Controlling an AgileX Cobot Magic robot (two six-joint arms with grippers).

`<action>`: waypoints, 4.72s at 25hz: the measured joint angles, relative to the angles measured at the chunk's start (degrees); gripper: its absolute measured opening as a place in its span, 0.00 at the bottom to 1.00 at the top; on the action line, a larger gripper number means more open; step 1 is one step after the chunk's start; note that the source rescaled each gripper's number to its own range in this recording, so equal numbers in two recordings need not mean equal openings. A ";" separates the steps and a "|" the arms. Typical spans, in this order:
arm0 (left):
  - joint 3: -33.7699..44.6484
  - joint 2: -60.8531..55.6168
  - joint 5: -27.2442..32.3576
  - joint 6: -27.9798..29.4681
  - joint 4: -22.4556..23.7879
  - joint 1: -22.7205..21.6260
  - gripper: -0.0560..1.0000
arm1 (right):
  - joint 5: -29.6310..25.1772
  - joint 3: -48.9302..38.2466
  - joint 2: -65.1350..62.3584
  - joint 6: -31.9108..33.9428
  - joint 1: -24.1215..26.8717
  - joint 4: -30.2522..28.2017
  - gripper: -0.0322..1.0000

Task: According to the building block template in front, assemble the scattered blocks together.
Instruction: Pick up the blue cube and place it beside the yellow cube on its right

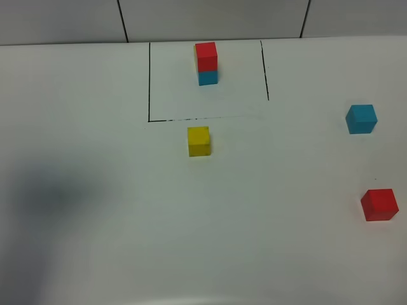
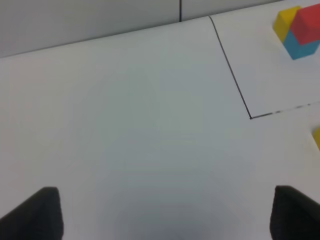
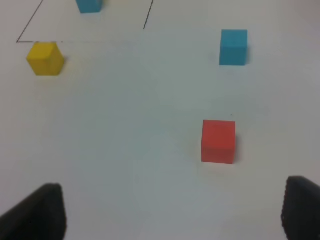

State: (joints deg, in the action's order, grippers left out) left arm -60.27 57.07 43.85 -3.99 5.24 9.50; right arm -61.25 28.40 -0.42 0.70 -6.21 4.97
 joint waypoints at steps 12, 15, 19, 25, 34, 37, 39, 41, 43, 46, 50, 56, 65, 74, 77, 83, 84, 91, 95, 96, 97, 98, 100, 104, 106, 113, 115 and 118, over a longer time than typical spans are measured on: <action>9.81 -17.87 6.36 5.23 -1.72 0.99 0.84 | 0.00 0.00 0.00 0.00 0.00 0.00 0.76; 13.75 -22.78 6.99 5.08 -3.94 0.99 0.84 | 0.00 0.00 0.00 0.00 0.00 0.00 0.76; 19.66 -28.63 7.34 3.99 -6.80 0.99 0.84 | 0.00 0.00 0.00 0.00 0.00 0.00 0.76; 25.16 -37.45 8.80 1.93 -10.08 0.99 0.84 | 0.00 0.00 0.00 0.00 0.00 0.00 0.76; 29.65 -48.67 12.25 1.63 -10.36 1.00 0.83 | 0.00 0.00 0.00 0.00 0.00 0.00 0.76; 30.15 -52.14 12.73 0.37 -11.46 1.00 0.83 | 0.00 0.00 0.00 0.00 0.00 0.00 0.76; 30.26 -54.48 13.60 -0.67 -12.64 1.00 0.83 | 0.00 0.00 0.00 0.00 0.00 0.00 0.76; 30.75 -56.12 14.48 -1.49 -13.06 1.00 0.81 | 0.00 0.00 0.00 0.00 0.00 0.00 0.76; 31.29 -57.23 15.67 -1.94 -13.13 1.00 0.79 | 0.00 0.00 0.00 0.00 0.00 0.00 0.76; 31.33 -57.30 15.82 -2.06 -13.13 1.00 0.78 | 0.00 0.00 0.00 0.00 0.00 0.00 0.76; 31.33 -57.30 15.86 -2.06 -13.13 1.00 0.77 | 0.00 0.00 0.00 0.00 0.00 0.00 0.76; 31.33 -57.30 15.86 -2.06 -13.13 1.00 0.77 | 0.00 0.00 0.00 0.00 0.00 0.00 0.76; 31.33 -57.30 15.86 -2.13 -13.22 -6.44 0.77 | 0.00 0.00 0.00 0.06 0.00 0.00 0.76; 31.33 -57.30 15.86 -2.13 -13.22 -6.65 0.77 | 0.00 0.00 0.00 0.00 0.00 0.00 0.76; 31.33 -57.30 15.86 -2.13 -13.22 -6.65 0.77 | 0.00 0.00 0.00 0.00 0.00 0.00 0.76; 31.33 -57.21 15.86 -2.13 -13.22 -6.65 0.77 | 0.00 0.00 0.00 0.00 0.00 0.00 0.76; 31.33 -57.21 15.86 -2.13 -13.22 -6.65 0.77 | 0.00 0.00 0.00 0.00 0.00 0.00 0.76; 31.33 -57.21 15.86 -2.19 -13.22 -6.65 0.77 | 0.00 0.00 0.00 0.00 0.00 0.00 0.76; 31.33 -57.21 15.86 -2.19 -13.22 -6.65 0.77 | 0.00 0.00 0.00 0.18 0.00 0.00 0.76; 31.33 -57.21 15.86 -2.19 -13.22 -6.65 0.77 | 0.00 0.00 0.00 0.30 0.00 0.00 0.76; 31.33 -57.21 15.86 -2.19 -13.22 -6.65 0.77 | 0.00 0.00 0.00 0.49 0.00 0.00 0.76; 31.33 -57.21 15.86 -2.19 -13.22 -6.65 0.77 | 0.00 0.00 0.00 0.63 0.00 0.00 0.76; 31.33 -57.21 15.86 -2.19 -13.22 -6.65 0.77 | 0.00 0.00 0.00 0.98 0.00 0.00 0.76; 31.33 -57.21 15.86 -2.19 -13.22 -6.65 0.77 | 0.00 0.00 0.88 2.48 0.00 -0.98 0.76; 31.33 -57.21 15.86 -2.19 -13.22 -6.65 0.77 | 0.02 0.22 3.42 3.31 0.00 -2.19 0.77; 31.33 -57.21 15.86 -2.19 -13.22 -6.65 0.77 | 3.23 4.24 20.19 4.36 0.00 -5.28 0.89; 31.33 -57.21 15.86 -2.19 -13.22 -6.65 0.77 | 3.66 6.23 25.82 3.76 0.00 -5.77 0.95; 31.33 -57.21 15.86 -2.19 -13.22 -6.65 0.77 | 4.04 9.89 33.33 2.07 0.00 -5.88 0.99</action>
State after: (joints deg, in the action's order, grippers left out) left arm -28.94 -0.14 59.71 -6.18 -7.98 2.84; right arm -57.20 38.28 32.91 2.77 -6.21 -0.92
